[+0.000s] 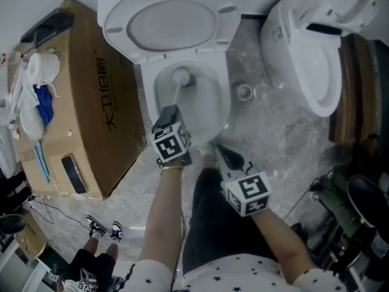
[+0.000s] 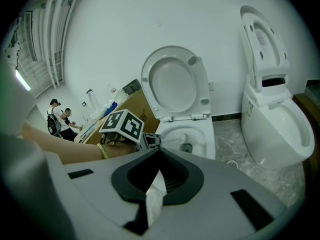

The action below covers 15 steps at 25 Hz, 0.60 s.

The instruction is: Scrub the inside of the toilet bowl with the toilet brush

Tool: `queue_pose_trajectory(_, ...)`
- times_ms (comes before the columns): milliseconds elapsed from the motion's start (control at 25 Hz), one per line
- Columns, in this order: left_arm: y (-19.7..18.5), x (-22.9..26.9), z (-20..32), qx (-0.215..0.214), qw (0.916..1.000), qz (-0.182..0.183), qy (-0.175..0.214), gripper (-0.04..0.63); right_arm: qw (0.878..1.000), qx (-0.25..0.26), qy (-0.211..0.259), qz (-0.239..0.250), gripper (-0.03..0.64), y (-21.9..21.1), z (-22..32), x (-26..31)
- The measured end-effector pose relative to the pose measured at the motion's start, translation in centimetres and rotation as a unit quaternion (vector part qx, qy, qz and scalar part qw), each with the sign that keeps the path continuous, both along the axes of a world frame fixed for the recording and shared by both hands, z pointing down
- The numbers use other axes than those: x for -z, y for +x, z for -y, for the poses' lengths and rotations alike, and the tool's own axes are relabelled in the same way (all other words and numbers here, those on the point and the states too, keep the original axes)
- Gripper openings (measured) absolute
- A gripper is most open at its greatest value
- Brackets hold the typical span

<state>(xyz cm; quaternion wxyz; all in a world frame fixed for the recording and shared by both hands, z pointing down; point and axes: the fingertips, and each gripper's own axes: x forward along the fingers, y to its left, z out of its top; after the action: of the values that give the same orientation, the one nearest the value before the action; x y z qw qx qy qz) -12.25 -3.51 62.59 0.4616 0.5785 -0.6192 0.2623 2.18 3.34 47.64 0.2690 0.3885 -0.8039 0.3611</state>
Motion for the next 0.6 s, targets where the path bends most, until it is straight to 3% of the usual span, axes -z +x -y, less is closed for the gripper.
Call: queue_pose_trajectory(600, 0.5, -1.0, -0.1, -0.007, 0.9999, -0.002, -0.007, 0.147, 1.0, -0.004, -0.005, 0.0, 0.006, 0.1, -0.2, -0.8)
